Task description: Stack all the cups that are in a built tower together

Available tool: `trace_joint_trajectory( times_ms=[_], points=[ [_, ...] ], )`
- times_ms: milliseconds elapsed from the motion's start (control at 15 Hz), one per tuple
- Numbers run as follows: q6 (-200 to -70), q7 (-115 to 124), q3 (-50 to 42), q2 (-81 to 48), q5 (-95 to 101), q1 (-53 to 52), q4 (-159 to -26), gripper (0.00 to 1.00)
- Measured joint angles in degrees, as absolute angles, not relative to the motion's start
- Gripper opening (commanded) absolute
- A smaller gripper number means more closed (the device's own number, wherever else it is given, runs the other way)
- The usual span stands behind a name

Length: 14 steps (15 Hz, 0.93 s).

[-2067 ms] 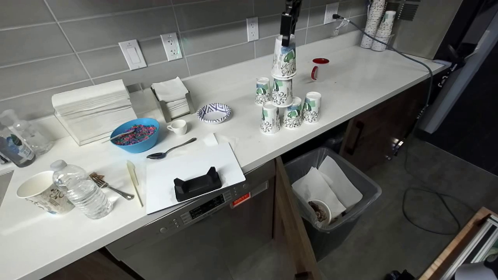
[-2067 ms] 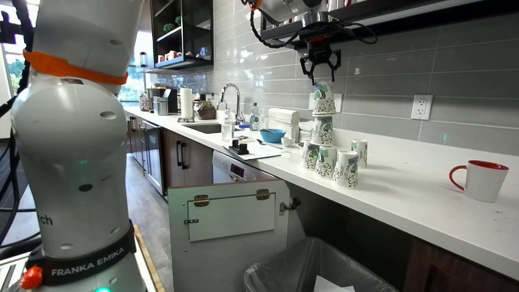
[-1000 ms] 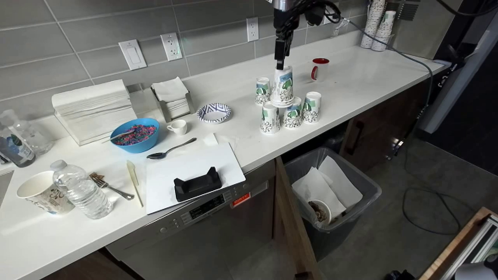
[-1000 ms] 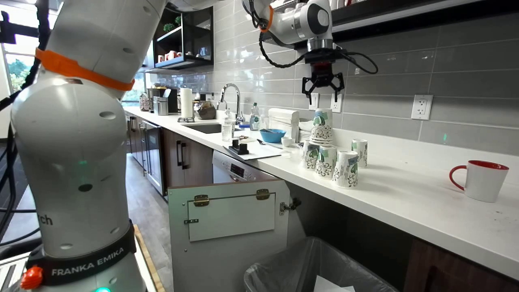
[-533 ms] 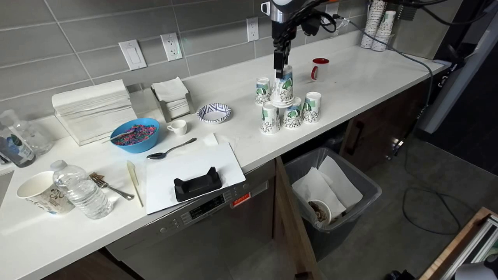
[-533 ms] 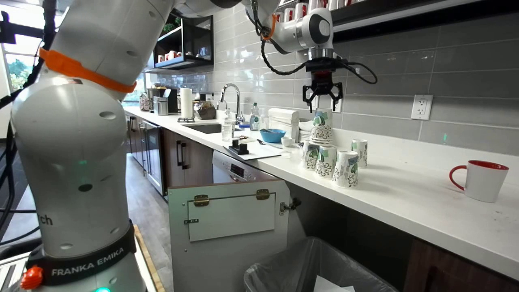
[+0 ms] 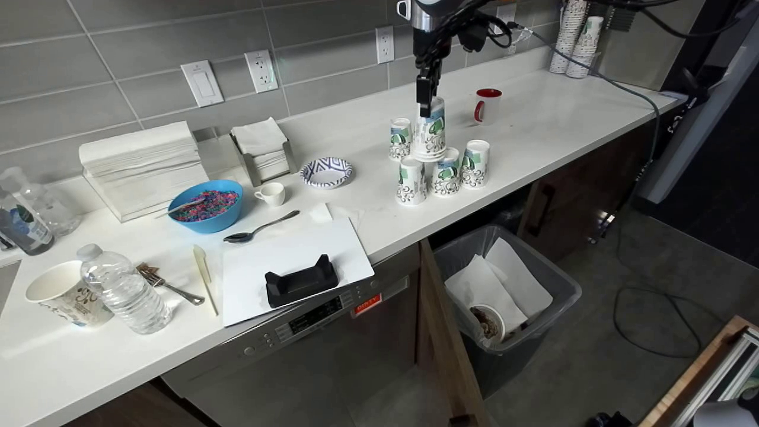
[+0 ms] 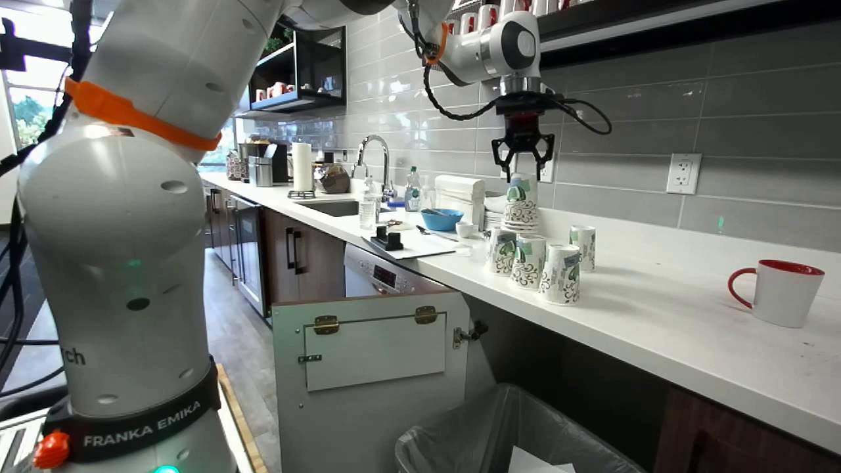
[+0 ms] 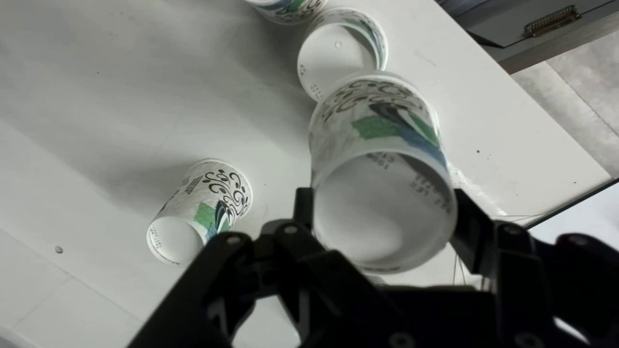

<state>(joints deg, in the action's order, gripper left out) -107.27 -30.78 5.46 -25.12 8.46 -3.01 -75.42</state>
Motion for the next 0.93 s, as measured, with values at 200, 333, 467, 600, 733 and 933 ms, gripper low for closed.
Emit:
trace_joint_trajectory(
  times_ms=[200, 333, 467, 600, 733, 933],
  points=[
    [-107.27, -30.42, 5.32, -24.14, 8.58, -2.99, -75.12, 0.43],
    [-107.27, -30.00, 5.02, -22.90, 8.68, -2.85, -75.13, 0.43],
    [-107.27, -29.54, 4.53, -21.67, 8.75, -2.54, -75.31, 0.43],
    [-107.27, -29.27, 3.95, -20.94, 8.80, -2.19, -75.69, 0.43],
    [-107.27, -29.17, 3.40, -20.68, 8.80, -1.79, -76.30, 0.43],
    [-107.27, -29.07, 2.99, -20.66, 8.80, -1.25, -77.55, 0.43]
  ],
)
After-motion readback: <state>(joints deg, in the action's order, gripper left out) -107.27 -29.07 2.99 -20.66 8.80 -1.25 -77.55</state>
